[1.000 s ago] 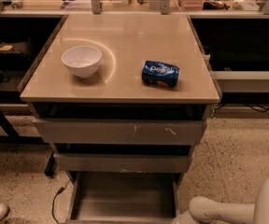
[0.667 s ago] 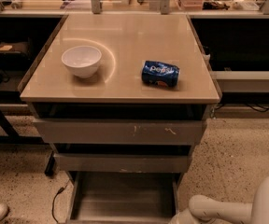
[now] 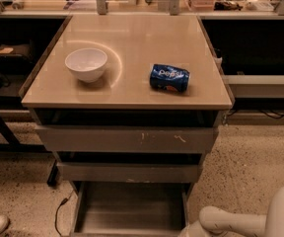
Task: Close bottom drawer
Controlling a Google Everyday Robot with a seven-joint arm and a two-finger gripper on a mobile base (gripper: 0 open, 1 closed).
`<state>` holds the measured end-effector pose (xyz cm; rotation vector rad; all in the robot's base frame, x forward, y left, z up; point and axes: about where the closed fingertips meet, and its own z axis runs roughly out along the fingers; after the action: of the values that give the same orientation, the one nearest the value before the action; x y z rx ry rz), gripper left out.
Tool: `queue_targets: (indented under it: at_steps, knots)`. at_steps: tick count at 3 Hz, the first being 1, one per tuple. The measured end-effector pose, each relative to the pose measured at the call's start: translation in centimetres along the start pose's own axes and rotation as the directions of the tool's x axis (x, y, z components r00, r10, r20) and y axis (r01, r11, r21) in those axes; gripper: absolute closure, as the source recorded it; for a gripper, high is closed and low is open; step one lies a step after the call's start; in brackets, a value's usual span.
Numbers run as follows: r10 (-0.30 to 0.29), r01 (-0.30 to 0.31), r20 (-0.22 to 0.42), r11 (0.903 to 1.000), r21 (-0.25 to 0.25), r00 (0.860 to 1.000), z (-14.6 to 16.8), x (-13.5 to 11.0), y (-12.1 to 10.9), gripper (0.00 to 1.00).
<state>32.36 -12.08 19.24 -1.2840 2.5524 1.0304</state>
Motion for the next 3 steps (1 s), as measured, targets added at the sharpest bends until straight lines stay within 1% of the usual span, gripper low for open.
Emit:
queue_targets:
  at_steps: [2, 3]
  knots:
    - [0.000, 0.000, 0.000, 1.0000, 0.000, 1.000, 0.00, 0.00, 0.00, 0.12]
    - [0.000, 0.000, 0.000, 1.0000, 0.000, 1.000, 0.01, 0.00, 0.01, 0.00]
